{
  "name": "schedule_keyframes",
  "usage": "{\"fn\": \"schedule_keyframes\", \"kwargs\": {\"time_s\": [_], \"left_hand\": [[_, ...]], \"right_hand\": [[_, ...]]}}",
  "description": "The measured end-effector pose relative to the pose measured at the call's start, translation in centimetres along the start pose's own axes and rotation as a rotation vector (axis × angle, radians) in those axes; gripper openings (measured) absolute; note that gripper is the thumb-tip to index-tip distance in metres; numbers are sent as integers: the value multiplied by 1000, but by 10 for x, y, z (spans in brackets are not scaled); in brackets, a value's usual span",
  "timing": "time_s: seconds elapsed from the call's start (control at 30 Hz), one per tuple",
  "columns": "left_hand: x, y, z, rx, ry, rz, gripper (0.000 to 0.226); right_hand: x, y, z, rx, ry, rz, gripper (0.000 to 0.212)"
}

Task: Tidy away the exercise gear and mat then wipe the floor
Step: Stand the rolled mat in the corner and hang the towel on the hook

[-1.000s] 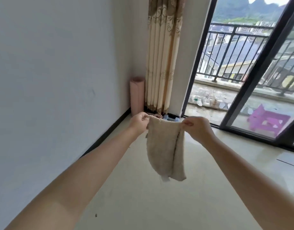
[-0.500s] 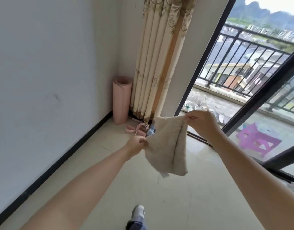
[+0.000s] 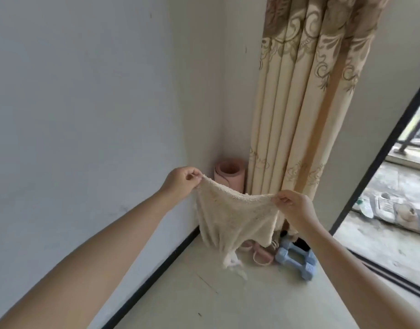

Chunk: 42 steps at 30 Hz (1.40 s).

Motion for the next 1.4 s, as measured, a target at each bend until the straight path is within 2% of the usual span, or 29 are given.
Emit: {"fn": "schedule_keyframes", "kwargs": {"time_s": [0.27, 0.37, 0.43, 0.5, 0.63, 0.7, 0.87, 0.93, 0.97, 1.07, 1.13, 1.23, 1.4], "left_hand": [[19, -75, 125, 62, 109, 58, 14], [25, -114, 162, 122, 142, 85, 15], [27, -141, 184, 182, 134, 82, 14], [27, -168, 205, 247, 126, 63, 23], [34, -204, 231, 330, 107, 79, 36], [39, -214, 237, 350, 102, 43, 36], [48, -233, 236, 450, 46, -149, 31], [50, -240, 233, 471, 22, -172, 30], [51, -243, 231, 482, 6, -184, 30], [54, -251, 222, 523, -48, -219, 29], [53, -259, 212, 590, -95, -191, 29], [47, -270, 194, 677, -154, -197, 28], [38, -262, 173, 672, -118, -458, 27]], "right_hand": [[-61, 70, 146, -88, -67, 105, 10], [-99, 104, 197, -172, -116, 105, 31], [-123, 126, 226, -219, -131, 95, 32], [-145, 146, 251, -282, -164, 68, 30], [-199, 187, 282, -495, -282, -8, 7], [-231, 204, 288, -612, -367, 53, 21], [-297, 234, 276, -989, -492, 364, 30], [-314, 244, 269, -1080, -552, 417, 36], [-323, 249, 265, -1112, -585, 442, 30], [-341, 254, 258, -1131, -648, 506, 6], [-350, 256, 261, -1123, -637, 566, 21], [-365, 256, 269, -1106, -602, 625, 26], [-406, 243, 270, -1058, -696, 629, 32]]}}
Point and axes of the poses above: each hand's wrist, its own z-axis towards the middle knuckle, its own y-axis out of the palm, x = y × z, the point moved 6 cm from there along z, towards the middle knuckle, and after that the axes turned 1 degree about x, right-handed, at the moved point
